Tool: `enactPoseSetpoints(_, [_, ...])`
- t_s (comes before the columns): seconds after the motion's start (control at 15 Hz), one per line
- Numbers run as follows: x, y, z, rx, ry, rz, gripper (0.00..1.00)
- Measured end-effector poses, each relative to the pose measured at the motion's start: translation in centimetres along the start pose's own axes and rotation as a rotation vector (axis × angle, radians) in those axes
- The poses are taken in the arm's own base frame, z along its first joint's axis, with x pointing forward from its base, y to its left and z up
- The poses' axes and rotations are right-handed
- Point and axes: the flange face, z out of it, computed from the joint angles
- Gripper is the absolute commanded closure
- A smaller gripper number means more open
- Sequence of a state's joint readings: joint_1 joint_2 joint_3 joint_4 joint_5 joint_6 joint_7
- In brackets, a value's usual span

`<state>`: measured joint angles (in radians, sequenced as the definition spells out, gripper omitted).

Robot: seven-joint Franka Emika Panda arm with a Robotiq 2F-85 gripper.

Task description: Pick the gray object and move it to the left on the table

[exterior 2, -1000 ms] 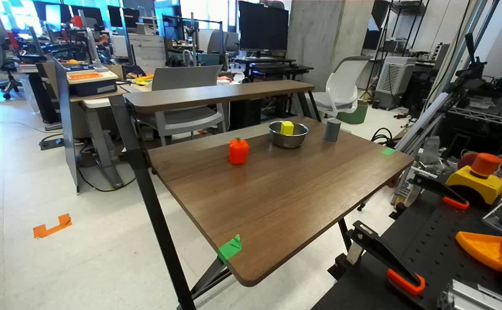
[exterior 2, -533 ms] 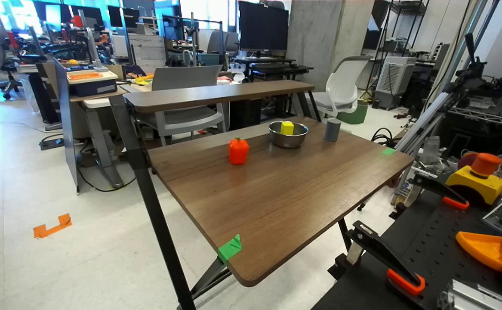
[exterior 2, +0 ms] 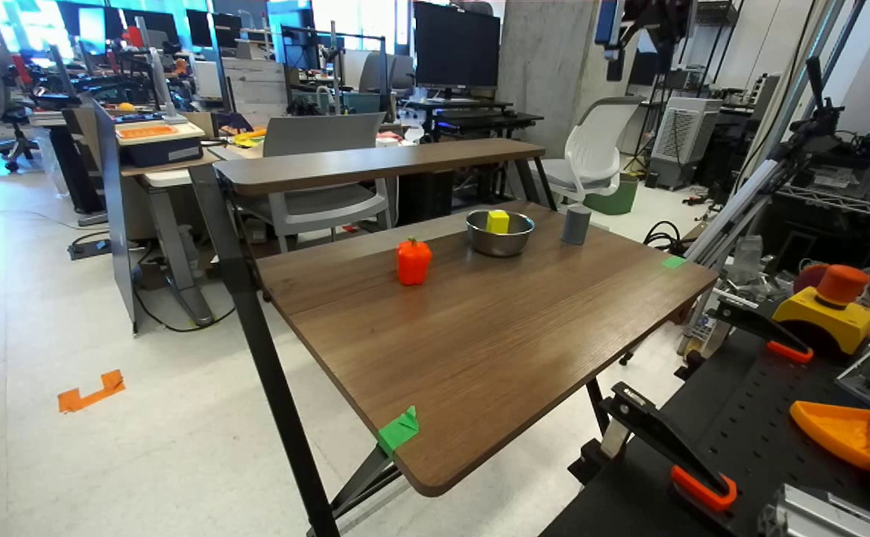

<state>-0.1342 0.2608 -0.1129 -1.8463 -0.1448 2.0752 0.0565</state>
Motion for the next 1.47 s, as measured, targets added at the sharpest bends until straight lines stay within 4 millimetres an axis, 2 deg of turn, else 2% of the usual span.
enactPoseSetpoints(0.4, [4.0,-0.7,9.0,0.034,0.004,0.030,0.00])
enactPoseSetpoints(0.8, [6.6,-1.0,15.5,0.025,-0.052,0.036,0.00])
enactPoseSetpoints(1.13, [8.5,-1.8,19.5,0.007,-0.140,0.027,0.00])
enactPoseSetpoints(1.47, [10.0,-2.1,21.6,-0.009,-0.208,0.029,0.00])
